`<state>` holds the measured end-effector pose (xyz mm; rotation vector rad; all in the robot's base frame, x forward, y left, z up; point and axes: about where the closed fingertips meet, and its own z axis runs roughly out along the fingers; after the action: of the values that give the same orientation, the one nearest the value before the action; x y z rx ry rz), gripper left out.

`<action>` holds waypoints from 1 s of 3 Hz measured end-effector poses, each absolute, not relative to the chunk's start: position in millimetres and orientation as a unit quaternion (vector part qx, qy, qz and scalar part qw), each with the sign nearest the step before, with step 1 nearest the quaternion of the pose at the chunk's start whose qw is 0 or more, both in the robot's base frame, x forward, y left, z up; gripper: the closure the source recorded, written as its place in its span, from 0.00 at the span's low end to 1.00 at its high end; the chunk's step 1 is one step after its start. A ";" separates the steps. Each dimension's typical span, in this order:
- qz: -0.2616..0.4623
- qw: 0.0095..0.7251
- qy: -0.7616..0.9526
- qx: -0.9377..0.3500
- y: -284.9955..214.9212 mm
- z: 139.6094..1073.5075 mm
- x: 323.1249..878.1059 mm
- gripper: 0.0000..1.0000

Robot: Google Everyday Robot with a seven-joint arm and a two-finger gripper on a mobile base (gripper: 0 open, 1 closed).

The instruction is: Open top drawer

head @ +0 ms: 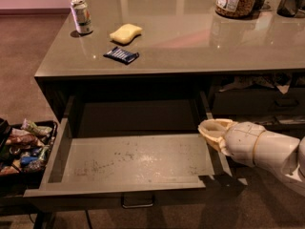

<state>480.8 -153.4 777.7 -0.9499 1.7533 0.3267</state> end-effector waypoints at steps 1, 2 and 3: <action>0.137 0.532 0.735 -0.398 -153.4 777.7 480.8 0.35; 0.137 0.532 0.735 -0.398 -153.3 777.7 480.8 0.11; 0.137 0.532 0.735 -0.398 -153.3 777.7 480.8 0.00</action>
Offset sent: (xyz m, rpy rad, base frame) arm 0.0000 0.0000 0.0000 0.0000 0.0000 0.0000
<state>480.8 -153.3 777.7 -0.9501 1.7532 0.3267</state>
